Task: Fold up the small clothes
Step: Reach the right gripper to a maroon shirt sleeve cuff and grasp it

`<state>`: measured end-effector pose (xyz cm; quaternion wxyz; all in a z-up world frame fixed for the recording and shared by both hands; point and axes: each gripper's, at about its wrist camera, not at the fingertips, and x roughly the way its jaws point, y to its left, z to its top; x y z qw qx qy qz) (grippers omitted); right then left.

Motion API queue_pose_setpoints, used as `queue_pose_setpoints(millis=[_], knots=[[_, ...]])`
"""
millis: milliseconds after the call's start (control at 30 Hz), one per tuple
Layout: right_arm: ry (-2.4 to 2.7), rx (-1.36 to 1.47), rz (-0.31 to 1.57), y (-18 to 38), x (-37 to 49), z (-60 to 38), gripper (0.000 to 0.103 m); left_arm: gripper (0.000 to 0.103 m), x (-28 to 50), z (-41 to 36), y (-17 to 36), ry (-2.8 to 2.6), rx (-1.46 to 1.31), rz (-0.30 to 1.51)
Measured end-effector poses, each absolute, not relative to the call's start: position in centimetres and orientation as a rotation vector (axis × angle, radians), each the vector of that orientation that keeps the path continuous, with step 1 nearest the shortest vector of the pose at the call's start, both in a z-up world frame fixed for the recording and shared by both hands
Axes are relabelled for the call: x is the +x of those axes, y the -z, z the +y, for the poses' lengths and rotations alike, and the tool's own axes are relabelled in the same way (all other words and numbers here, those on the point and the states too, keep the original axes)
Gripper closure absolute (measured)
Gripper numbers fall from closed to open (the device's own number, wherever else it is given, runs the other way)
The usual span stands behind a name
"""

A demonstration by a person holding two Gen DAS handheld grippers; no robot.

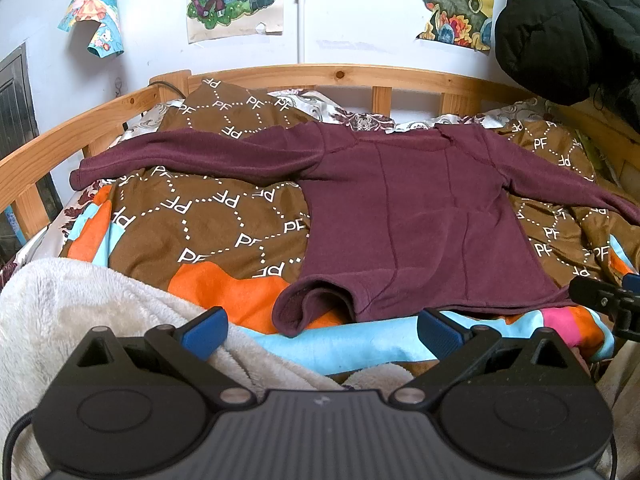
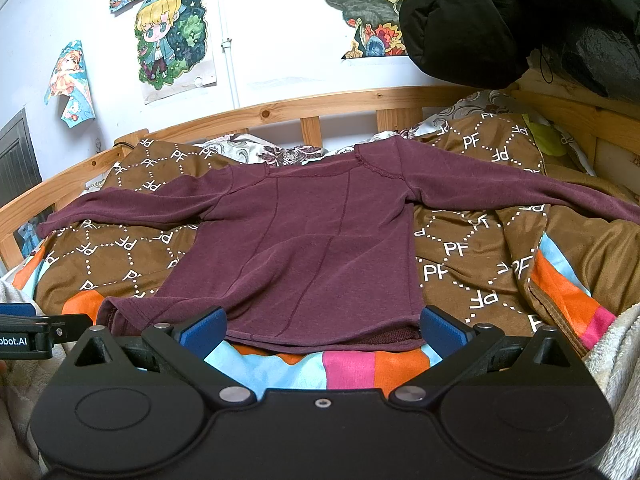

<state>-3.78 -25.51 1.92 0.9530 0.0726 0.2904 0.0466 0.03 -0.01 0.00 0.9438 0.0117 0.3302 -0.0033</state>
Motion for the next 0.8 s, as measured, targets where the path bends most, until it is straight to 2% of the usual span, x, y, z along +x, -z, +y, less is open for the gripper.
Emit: queue_pose_setpoints(millis=[467,800], knots=[[-0.018,0.194,0.737,-1.9,-1.0,-27.2,0.000,0.001,5.5,-1.3,-0.5,0.054,0.040,0.807],[0.063,0.224,0.795,-3.1,3.0,-31.1,0.000,0.001,13.2,-4.7,-1.6,0.121,0.146,0.796]])
